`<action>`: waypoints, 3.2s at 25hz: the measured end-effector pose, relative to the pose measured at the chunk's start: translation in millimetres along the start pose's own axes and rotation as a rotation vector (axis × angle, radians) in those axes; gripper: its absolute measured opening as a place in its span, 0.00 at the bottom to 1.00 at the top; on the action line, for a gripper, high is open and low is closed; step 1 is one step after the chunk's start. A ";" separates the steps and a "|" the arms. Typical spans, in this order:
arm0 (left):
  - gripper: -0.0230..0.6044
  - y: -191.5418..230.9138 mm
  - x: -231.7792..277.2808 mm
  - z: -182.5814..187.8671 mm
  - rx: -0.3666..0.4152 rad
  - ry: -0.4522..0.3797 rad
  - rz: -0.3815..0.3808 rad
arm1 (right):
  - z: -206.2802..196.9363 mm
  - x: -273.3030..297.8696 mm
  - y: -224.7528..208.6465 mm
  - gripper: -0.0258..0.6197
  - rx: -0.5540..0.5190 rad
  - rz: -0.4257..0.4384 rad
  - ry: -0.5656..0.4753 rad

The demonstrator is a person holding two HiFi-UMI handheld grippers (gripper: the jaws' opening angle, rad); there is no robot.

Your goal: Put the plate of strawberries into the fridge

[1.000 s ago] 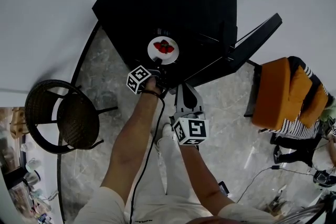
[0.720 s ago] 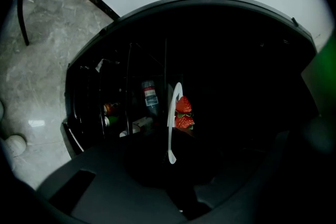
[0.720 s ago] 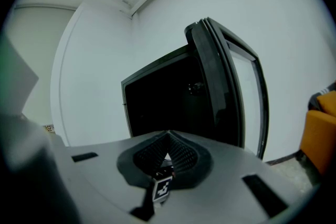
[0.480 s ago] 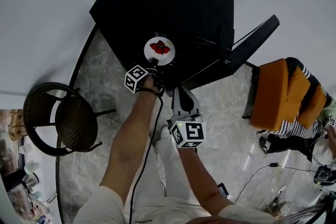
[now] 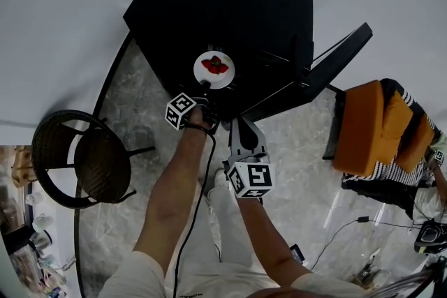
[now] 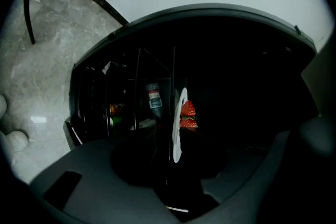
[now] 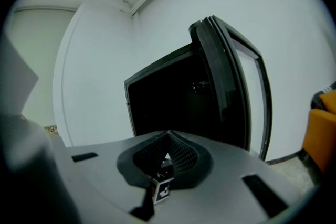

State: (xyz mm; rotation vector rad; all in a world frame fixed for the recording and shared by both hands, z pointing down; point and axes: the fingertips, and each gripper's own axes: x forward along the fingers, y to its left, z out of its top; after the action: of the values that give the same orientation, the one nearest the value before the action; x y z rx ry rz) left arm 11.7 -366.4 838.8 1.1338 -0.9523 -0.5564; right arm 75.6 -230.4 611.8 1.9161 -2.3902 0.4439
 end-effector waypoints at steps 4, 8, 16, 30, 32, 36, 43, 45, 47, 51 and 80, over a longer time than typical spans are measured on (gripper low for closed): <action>0.25 -6.7 -17.3 -1.2 -0.030 -0.022 -0.057 | 2.1 2.3 1.7 0.06 0.002 0.003 -0.006; 0.25 -10.1 -28.8 -5.9 -0.040 -0.022 -0.069 | 3.3 4.0 2.2 0.06 0.006 -0.003 -0.003; 0.04 -39.4 -53.7 -22.7 -0.002 0.008 -0.114 | 5.6 1.8 -1.3 0.06 0.007 -0.010 0.001; 0.03 -106.0 -118.0 -39.7 -0.011 -0.002 -0.200 | 27.1 -13.5 5.4 0.06 -0.007 -0.013 0.027; 0.03 -113.2 -130.1 -40.1 -0.010 -0.007 -0.207 | 35.8 -15.7 11.8 0.06 -0.016 -0.002 0.025; 0.03 -133.0 -147.2 -45.3 -0.043 -0.021 -0.223 | 52.0 -19.6 15.9 0.06 -0.023 0.010 0.027; 0.03 -189.5 -195.5 -56.8 -0.029 -0.023 -0.303 | 77.1 -37.5 30.3 0.06 -0.010 0.027 0.033; 0.03 -204.4 -213.2 -62.9 -0.032 -0.019 -0.314 | 86.6 -45.3 33.9 0.06 -0.007 0.031 0.031; 0.04 -217.9 -227.6 -65.7 -0.041 -0.030 -0.326 | 97.6 -51.0 34.8 0.06 -0.006 0.035 0.027; 0.03 -239.6 -252.1 -78.4 -0.035 -0.024 -0.344 | 117.7 -64.3 38.4 0.06 -0.021 0.046 0.019; 0.04 -378.5 -369.6 -150.8 1.492 -0.229 -0.275 | 218.8 -138.7 93.9 0.06 -0.080 0.162 -0.102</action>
State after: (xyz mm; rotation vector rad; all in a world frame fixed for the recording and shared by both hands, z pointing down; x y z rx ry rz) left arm -15.0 -133.9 341.0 2.5878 -1.4493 -0.0934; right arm 48.6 -135.4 354.5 1.7611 -2.5965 0.2578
